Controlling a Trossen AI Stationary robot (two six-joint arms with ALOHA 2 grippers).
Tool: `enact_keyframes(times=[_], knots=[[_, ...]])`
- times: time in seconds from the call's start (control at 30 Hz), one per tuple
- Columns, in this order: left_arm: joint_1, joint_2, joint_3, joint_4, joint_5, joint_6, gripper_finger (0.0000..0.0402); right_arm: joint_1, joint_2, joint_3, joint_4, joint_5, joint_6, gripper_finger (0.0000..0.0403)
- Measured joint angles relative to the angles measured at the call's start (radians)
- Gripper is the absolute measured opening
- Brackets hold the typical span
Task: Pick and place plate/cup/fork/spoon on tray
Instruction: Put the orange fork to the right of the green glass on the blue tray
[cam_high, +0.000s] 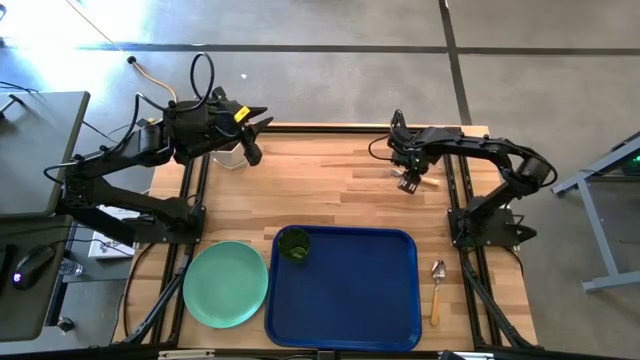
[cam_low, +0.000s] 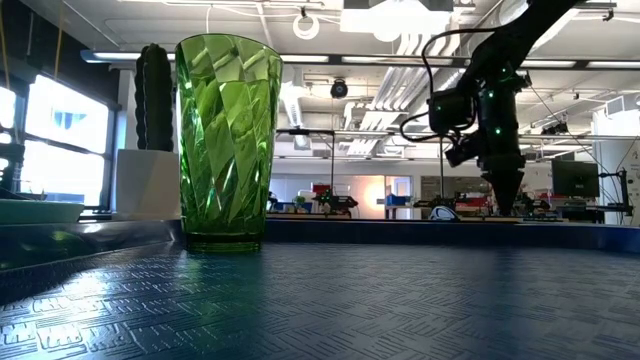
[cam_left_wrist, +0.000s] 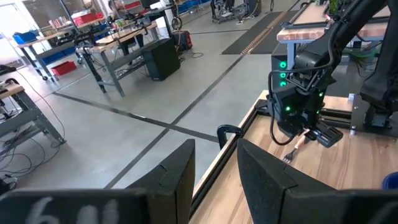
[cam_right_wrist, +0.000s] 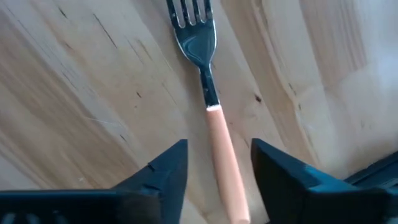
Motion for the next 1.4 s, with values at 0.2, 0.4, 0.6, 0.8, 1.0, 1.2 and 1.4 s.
enact_keyframes(times=[0.2, 0.4, 0.6, 0.8, 1.0, 1.2, 1.4], knots=[[0.0, 0.0, 0.0, 0.0, 0.0, 0.0, 0.0111, -0.025, 0.003, 0.0, 0.048, -0.062, -0.107, 0.0209], [0.0, 0.0, 0.0, 0.0, 0.0, -0.01, 0.0111, -0.111, 0.046, 0.0, 0.032, -0.115, -0.16, 0.0206], [0.0, 0.0, 0.0, 0.0, 0.0, -0.01, 0.0111, -0.16, 0.076, 0.0, 0.039, -0.133, -0.239, 0.0204], [0.0, 0.0, 0.0, 0.0, 0.0, -0.01, 0.0111, -0.181, 0.125, 0.0, 0.036, -0.15, -0.266, 0.0204], [0.0, 0.0, 0.0, 0.0, 0.0, -0.01, 0.011, -0.18, 0.17, 0.005, 0.033, -0.131, -0.25, 0.02], [0.0, 0.0, 0.0, 0.0, 0.0, -0.009, 0.0111, -0.18, 0.17, 0.004, 0.034, -0.129, -0.211, 0.0143], [0.0, 0.0, 0.0, 0.0, -0.001, -0.009, 0.0111, -0.18, 0.172, 0.003, 0.03, -0.133, -0.139, 0.0067]])
